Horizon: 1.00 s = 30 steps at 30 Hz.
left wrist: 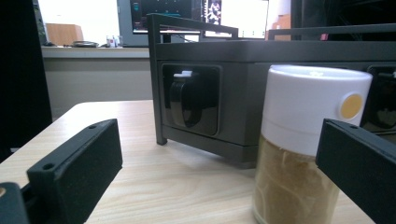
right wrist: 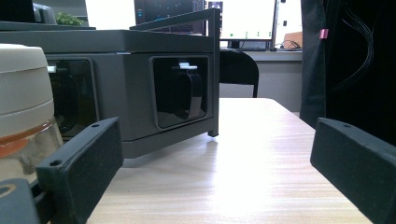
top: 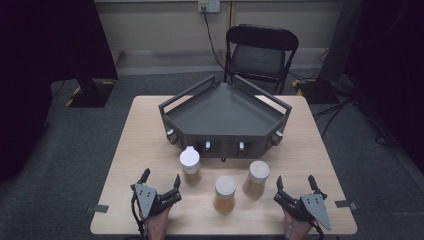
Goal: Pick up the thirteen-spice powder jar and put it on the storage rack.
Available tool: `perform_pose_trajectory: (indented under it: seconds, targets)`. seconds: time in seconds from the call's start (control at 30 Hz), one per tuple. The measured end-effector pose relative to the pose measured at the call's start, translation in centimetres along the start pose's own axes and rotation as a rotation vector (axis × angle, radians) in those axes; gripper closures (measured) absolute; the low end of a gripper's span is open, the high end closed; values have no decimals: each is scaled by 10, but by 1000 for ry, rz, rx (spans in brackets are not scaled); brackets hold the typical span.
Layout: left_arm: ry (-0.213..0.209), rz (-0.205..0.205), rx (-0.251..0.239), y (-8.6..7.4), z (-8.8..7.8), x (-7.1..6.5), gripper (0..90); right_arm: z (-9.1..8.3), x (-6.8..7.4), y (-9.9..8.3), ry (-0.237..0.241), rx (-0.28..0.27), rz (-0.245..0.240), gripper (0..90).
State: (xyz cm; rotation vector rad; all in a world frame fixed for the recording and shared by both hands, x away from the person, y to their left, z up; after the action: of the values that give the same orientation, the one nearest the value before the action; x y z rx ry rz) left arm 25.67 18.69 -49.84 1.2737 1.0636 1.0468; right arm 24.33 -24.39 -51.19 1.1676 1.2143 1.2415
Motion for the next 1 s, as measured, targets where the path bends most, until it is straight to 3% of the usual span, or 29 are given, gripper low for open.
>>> perform_pose_trajectory:
  seconds: [0.4,0.5,1.0]
  targets:
    - [-36,2,-20,19,1,-7,2,0,0,0,-1,-1,-1,11]
    - [-76,-11,-23,24,4,-8,3,0,0,0,-1,-1,-1,10]
    - [-140,24,-55,47,14,-17,3,0,0,0,0,-1,-1,10]
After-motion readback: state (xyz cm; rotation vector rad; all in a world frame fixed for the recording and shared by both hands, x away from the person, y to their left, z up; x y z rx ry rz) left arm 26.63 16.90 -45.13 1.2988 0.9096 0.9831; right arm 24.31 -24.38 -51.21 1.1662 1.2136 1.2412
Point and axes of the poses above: each handheld gripper's, and its own axes: z roughly forward along the jaws, y roughly out of its top, x roughly to its left, the point moved 10 cm from there along z, roughly forward along the jaws, and after that the axes turned 1 degree about y, right-handed, at the moved point
